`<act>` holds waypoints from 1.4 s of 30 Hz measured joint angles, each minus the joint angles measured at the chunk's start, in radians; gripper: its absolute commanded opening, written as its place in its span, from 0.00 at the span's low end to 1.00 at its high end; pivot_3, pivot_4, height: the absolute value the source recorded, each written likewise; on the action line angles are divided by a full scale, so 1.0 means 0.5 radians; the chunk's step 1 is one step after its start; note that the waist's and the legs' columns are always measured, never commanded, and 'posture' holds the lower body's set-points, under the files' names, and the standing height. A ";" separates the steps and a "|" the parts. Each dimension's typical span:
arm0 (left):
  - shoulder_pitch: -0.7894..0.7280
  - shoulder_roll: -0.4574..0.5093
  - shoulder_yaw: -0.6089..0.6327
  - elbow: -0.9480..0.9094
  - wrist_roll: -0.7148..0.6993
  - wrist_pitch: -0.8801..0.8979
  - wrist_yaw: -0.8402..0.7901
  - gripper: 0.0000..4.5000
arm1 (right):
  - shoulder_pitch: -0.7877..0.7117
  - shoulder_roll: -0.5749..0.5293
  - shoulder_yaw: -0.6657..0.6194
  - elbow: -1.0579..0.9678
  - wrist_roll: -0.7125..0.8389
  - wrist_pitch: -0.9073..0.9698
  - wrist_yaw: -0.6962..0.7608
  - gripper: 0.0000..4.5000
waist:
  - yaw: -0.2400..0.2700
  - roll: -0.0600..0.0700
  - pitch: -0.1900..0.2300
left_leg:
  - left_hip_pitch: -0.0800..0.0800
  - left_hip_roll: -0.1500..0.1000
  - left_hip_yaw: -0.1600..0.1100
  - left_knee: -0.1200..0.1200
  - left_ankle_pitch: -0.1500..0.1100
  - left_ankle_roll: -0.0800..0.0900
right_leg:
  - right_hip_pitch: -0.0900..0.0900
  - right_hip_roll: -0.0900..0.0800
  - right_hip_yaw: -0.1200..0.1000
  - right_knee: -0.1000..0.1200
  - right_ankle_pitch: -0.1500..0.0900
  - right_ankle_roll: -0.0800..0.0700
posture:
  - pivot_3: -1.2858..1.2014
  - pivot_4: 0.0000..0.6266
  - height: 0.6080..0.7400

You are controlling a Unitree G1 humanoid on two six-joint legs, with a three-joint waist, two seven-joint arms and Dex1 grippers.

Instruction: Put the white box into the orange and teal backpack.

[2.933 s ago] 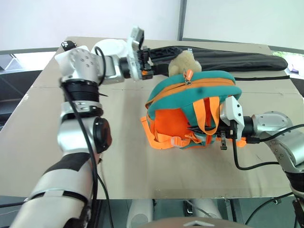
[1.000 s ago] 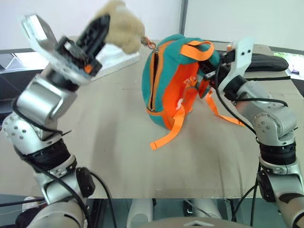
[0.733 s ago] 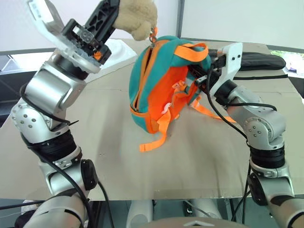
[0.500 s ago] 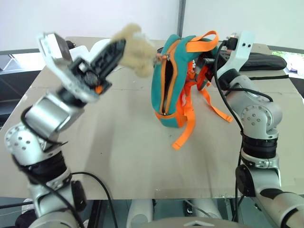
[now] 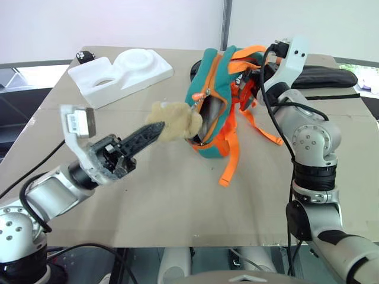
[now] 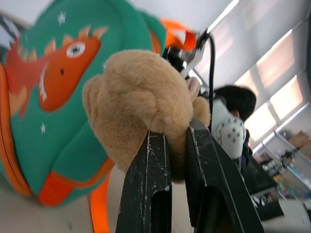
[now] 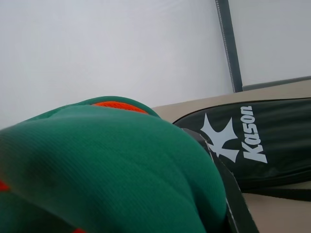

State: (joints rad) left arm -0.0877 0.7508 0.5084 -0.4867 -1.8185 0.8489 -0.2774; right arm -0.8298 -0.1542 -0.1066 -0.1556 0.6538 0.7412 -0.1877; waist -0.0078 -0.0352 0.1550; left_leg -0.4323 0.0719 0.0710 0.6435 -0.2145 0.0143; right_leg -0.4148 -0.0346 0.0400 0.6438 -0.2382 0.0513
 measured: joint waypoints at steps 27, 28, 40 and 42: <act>-1.319 -0.742 -0.484 0.818 0.497 -0.423 0.451 0.00 | 0.313 -0.136 -0.254 -0.967 0.295 0.981 -0.056 0.00 | -0.015 0.001 0.001 | -0.003 -0.001 -0.002 -0.002 0.000 0.000 | 0.000 0.005 0.002 -0.003 0.004 0.008 | 0.52 0.24 1.00; -1.299 -0.740 -0.474 0.815 0.497 -0.402 0.441 0.00 | 0.288 -0.055 -0.311 -0.920 0.281 0.953 -0.126 0.00 | -0.013 0.001 0.001 | -0.003 -0.001 -0.002 -0.002 0.000 0.000 | 0.000 0.004 0.002 -0.003 0.004 0.008 | 0.52 0.24 1.00; -1.060 -0.696 -0.367 0.637 0.487 -0.329 0.622 0.00 | 0.174 0.149 -0.455 -0.743 0.199 0.806 -0.339 0.00 | -0.006 0.001 0.001 | -0.003 -0.001 -0.001 -0.001 0.000 0.000 | 0.000 0.002 0.001 -0.003 0.004 0.008 | 0.52 0.24 1.00; -1.012 -0.718 -0.349 0.590 0.467 -0.343 0.685 0.00 | 0.172 0.179 -0.451 -0.727 0.197 0.780 -0.353 0.00 | -0.009 0.001 0.001 | -0.003 -0.001 -0.001 -0.001 0.000 0.000 | 0.000 0.003 0.001 -0.003 0.004 0.008 | 0.52 0.24 1.00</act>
State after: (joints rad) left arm -0.5938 0.3917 0.3341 -0.1919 -1.5849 0.6773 0.0649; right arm -0.7438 -0.0646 -0.3319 -0.5190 0.7521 1.1310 -0.3640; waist -0.0121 -0.0345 0.1556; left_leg -0.4337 0.0716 0.0703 0.6431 -0.2146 0.0144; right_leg -0.4147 -0.0332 0.0406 0.6425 -0.2362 0.0554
